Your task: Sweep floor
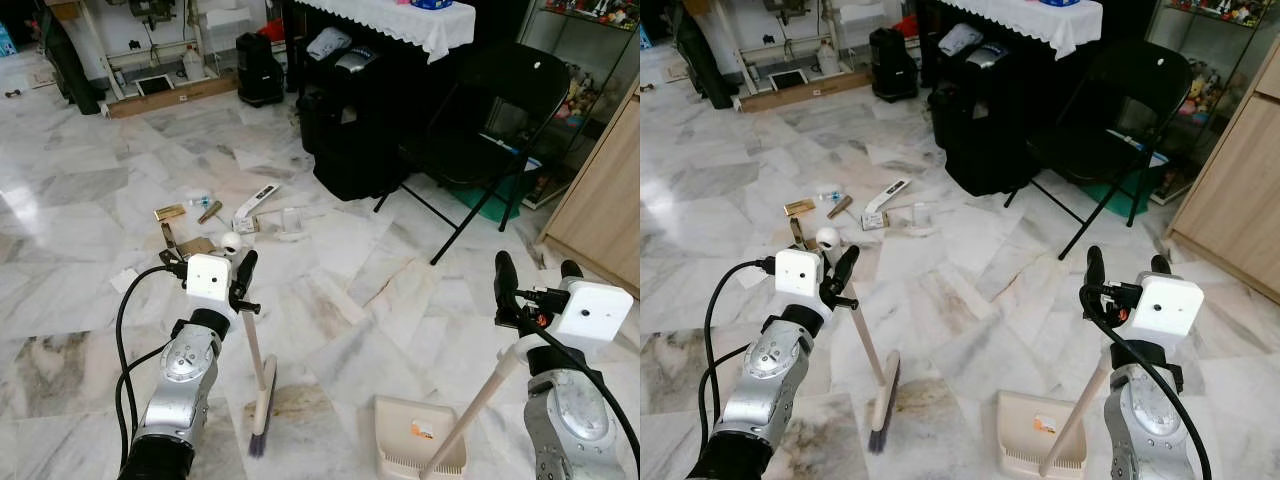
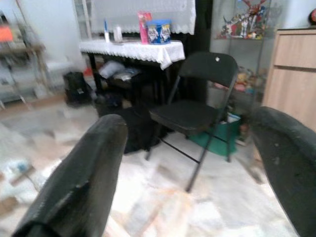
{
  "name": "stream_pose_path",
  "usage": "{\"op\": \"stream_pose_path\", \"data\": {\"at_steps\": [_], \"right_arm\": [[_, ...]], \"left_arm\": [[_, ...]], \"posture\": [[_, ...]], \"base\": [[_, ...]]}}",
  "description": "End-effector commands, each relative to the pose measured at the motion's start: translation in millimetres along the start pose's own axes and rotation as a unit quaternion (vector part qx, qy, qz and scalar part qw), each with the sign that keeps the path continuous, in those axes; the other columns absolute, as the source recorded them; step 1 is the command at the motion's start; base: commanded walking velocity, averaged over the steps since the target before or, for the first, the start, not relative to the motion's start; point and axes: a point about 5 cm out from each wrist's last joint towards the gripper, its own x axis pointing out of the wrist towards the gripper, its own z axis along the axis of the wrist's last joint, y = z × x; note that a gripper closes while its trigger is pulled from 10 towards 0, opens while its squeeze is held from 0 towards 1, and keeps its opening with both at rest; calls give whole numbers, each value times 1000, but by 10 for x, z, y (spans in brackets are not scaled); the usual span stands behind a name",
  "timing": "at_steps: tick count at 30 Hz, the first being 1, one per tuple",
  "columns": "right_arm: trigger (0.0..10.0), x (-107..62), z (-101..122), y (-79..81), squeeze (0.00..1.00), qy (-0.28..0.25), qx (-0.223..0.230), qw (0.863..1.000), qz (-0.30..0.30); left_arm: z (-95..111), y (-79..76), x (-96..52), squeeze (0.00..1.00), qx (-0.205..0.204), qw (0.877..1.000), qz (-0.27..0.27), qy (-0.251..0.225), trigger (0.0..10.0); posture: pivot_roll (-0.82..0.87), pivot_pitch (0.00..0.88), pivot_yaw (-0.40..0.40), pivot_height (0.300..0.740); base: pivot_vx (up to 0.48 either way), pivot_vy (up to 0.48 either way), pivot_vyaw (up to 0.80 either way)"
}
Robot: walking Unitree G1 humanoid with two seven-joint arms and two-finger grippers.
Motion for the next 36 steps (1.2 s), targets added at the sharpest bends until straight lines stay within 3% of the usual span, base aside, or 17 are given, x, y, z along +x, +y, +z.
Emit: {"op": "stream_pose_path", "data": {"at_steps": [1,8,9,11,15,19,22,36], "right_arm": [[10000,-43,19,-20,1000,9,-12,1000,-10],[10000,-165,16,-102,1000,20,-16,999,-26],[10000,-193,-29,-111,886,30,-17,999,-24],[10000,-221,-90,-125,0,45,-21,998,-24],[10000,-251,-196,-156,0,67,-25,997,-28],[10000,-298,-468,-235,0,117,-30,992,-41],[10000,-318,-554,-236,0,139,-4,989,-51],[10000,-309,-710,-142,0,153,36,987,-42]], "left_arm": [[45,-4,4,0,5,1000,-2,-10,10000],[29,-17,-9,0,4,1000,-6,-7,10000],[28,-20,-8,0,3,1000,-7,-7,10000],[28,-22,-4,0,3,1000,-8,-7,10000],[27,-26,4,0,3,1000,-9,-6,10000],[18,-34,1,0,2,1000,-12,-4,10000],[14,-33,-4,0,3,1000,-13,-3,10000],[32,-36,7,0,0,1000,-14,-5,10000]], "posture": [[29,23,-9,740],[21,17,-7,740],[22,17,-7,740],[21,18,-7,740],[19,22,-7,740],[22,28,-2,740],[23,29,1,740],[25,32,10,740]], "base": [[0,0,0],[0,0,0],[0,0,0],[0,0,0],[0,0,0],[0,0,0],[0,0,0],[0,0,0]]}}
